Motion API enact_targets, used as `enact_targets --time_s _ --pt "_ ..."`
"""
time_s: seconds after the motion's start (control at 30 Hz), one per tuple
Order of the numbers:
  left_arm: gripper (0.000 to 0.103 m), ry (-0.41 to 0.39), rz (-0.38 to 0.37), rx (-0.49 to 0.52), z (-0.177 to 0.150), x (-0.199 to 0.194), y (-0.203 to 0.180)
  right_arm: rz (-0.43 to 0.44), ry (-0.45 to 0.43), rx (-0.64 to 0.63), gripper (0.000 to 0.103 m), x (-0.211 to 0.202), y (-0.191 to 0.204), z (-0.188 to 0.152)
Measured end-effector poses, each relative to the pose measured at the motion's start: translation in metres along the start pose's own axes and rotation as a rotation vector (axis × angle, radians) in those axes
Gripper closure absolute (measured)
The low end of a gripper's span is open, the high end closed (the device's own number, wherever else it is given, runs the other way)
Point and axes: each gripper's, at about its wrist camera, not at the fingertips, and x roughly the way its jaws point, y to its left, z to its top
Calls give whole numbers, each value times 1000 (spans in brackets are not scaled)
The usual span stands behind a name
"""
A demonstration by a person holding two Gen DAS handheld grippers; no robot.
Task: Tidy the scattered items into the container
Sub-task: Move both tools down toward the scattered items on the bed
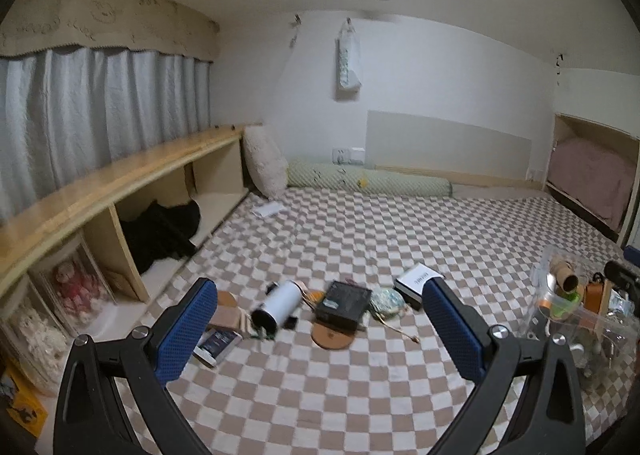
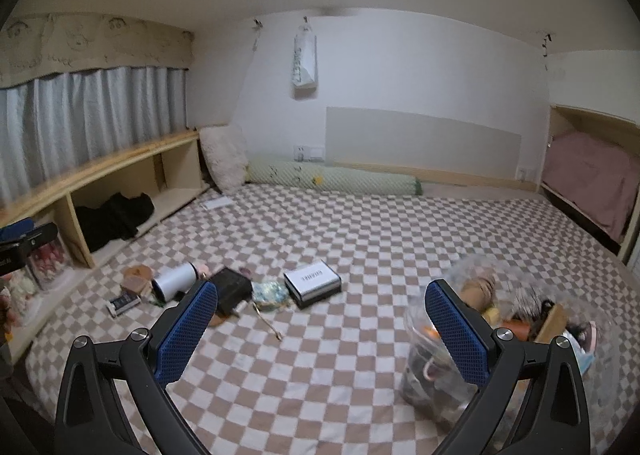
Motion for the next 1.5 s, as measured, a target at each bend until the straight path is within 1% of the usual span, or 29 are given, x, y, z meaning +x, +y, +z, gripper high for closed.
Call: enact_targets --time_s 0.2,0.3,0.4,0.47,0.53,0.57,0.67,0.77,0.87,0.97,1.17,1.27,1.37,1.5 --pt "0 -19 38 30 20 6 24 61 -12 -32 0 17 21 27" --pt "0 4 69 49 19 21 37 91 6 -63 0 34 35 31" --pt "0 49 87 58 9 44 53 125 45 -102 0 58 54 27" --pt "0 91 99 57 -3 64 64 143 82 -122 0 77 66 18" --pt "0 139 106 46 -16 83 75 152 113 -134 5 93 75 9" --pt "0 162 109 40 -23 92 81 153 130 -144 10 101 78 3" --pt "0 221 105 17 -45 118 96 161 193 -180 11 126 88 -16" --pt "0 249 108 34 -64 138 100 183 250 -222 13 144 95 -33" --pt "0 269 118 75 -84 157 103 225 294 -260 14 160 100 -49" --pt "0 303 137 120 -102 177 106 237 323 -302 14 174 103 -62" --pt "0 388 144 189 -136 221 121 238 394 -356 14 206 105 -84" --pt "0 439 144 167 -147 242 135 230 421 -367 14 222 104 -94" --pt "0 472 134 168 -156 260 145 223 455 -376 14 236 102 -104" --pt "0 495 106 167 -163 279 156 235 488 -382 14 254 105 -109"
